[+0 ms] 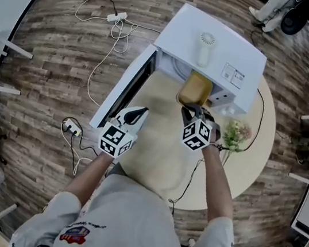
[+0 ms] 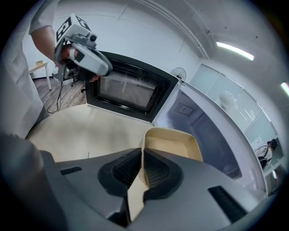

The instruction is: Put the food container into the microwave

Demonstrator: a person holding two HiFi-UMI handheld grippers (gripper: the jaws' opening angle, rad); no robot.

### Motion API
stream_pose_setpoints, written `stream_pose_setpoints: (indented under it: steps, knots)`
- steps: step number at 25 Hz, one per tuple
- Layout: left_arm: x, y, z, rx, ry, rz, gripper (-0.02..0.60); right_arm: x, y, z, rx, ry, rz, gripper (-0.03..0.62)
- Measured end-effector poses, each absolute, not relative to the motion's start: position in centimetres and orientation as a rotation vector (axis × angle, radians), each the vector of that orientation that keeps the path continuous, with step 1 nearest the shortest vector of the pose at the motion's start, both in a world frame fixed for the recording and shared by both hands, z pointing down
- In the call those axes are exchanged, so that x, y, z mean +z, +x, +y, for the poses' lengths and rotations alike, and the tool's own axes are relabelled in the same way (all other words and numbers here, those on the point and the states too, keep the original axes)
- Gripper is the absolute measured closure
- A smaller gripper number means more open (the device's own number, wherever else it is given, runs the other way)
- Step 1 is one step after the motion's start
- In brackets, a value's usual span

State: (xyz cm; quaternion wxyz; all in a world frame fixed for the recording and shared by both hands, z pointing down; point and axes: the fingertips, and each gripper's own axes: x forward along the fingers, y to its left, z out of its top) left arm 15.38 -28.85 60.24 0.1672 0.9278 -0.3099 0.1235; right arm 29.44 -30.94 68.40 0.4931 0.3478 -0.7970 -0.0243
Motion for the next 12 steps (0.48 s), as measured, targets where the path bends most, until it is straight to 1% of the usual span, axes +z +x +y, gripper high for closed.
stream_pose_setpoints:
  steps: [12]
  knots:
    - [61.8, 15.4, -29.6, 0.355, 2.623, -0.876, 0.577, 70.4, 29.6, -36.6, -0.036, 0.89, -1.924, 0.571]
